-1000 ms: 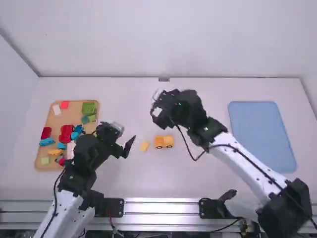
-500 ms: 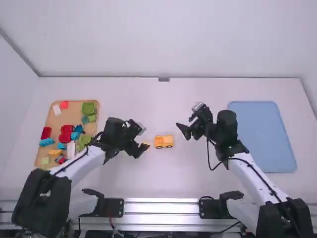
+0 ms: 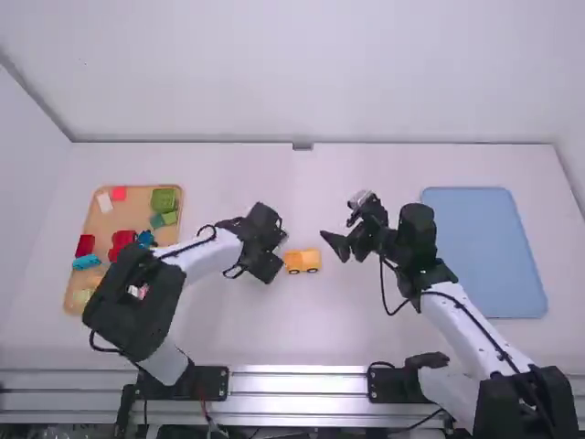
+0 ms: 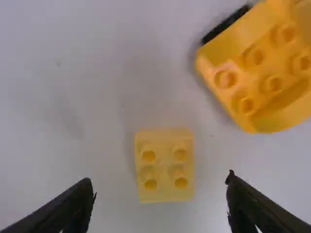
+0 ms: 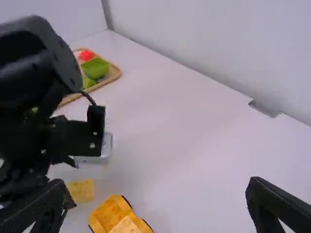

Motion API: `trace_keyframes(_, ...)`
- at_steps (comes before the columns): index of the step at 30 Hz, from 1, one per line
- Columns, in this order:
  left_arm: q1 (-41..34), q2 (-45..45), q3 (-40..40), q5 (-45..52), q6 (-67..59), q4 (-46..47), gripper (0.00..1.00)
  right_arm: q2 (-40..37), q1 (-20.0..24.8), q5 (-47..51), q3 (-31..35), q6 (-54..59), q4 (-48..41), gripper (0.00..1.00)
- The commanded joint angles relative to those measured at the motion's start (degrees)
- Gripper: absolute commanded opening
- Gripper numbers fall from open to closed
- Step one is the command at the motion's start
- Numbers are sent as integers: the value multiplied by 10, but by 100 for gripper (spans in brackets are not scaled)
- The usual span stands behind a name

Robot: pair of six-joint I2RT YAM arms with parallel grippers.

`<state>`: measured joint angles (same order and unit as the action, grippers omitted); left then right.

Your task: Assemble lego blocks to make yellow taxi

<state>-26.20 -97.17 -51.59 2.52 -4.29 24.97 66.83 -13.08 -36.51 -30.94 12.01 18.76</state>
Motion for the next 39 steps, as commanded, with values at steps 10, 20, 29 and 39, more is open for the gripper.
trace_keyframes(10,-2,-5,19,39,-15,-44,63,-12,1,5,-2,2,2,98)
trace_keyframes(20,-2,-5,40,15,-1,-69,58,-12,-1,5,-2,2,2,98)
trace_keyframes(29,2,-10,40,25,-35,-58,53,-12,0,5,-2,2,3,98)
trace_keyframes(39,2,-16,40,53,-87,-57,40,-13,7,3,-2,-1,3,98)
